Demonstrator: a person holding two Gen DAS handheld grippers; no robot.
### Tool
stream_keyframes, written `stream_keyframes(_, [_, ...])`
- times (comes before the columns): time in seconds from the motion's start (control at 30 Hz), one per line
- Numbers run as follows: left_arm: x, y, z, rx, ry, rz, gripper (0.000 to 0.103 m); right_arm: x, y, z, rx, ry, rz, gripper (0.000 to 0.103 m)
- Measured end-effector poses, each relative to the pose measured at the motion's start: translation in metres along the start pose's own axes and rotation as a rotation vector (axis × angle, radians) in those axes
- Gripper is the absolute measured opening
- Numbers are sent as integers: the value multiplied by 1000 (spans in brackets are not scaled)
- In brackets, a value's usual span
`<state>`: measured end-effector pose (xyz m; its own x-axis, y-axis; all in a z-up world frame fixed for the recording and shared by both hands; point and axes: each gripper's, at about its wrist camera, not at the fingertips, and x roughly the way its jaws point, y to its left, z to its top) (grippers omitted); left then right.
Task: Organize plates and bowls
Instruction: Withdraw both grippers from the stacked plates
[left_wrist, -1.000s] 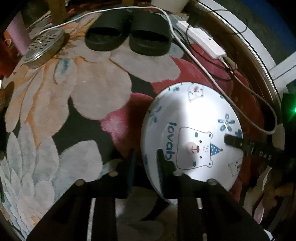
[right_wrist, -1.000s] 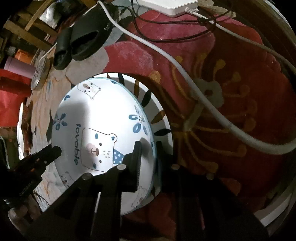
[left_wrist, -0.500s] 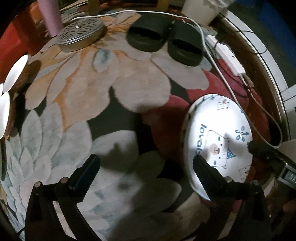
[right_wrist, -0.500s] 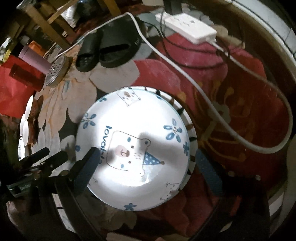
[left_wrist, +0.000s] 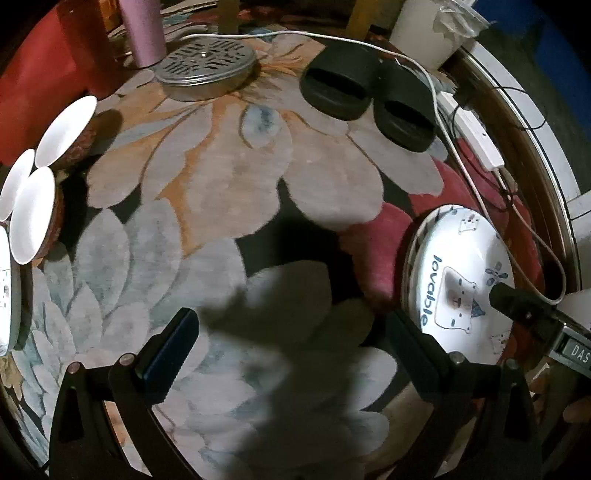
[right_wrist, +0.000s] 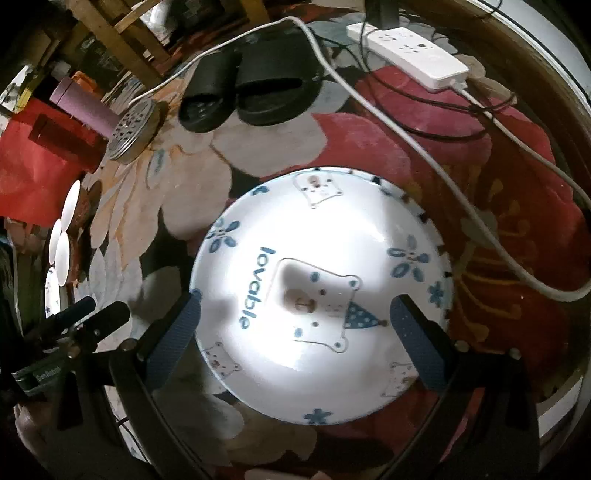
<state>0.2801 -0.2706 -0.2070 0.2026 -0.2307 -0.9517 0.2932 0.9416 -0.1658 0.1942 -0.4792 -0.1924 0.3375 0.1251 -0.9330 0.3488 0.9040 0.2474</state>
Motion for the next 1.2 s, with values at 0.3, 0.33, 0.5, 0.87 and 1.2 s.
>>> stream_keyframes(0.3, [-9, 25, -4, -25, -13, 15, 102, 4, 24, -2, -29, 9, 14, 103])
stream_keyframes(0.33, [-10, 29, -4, -28, -13, 18, 102, 5, 27, -2, -32, 10, 17, 103])
stream_keyframes(0.5, [-16, 46, -7, -37, -19, 36, 102, 7, 42, -2, -50, 12, 30, 103])
stream_keyframes(0.87, [-27, 77, -12, -71, -34, 59, 102, 13, 74, -6, -91, 16, 57, 103])
stream_keyframes(1.2, [-37, 102, -18, -89, -40, 91, 102, 20, 97, -10, -113, 26, 81, 103])
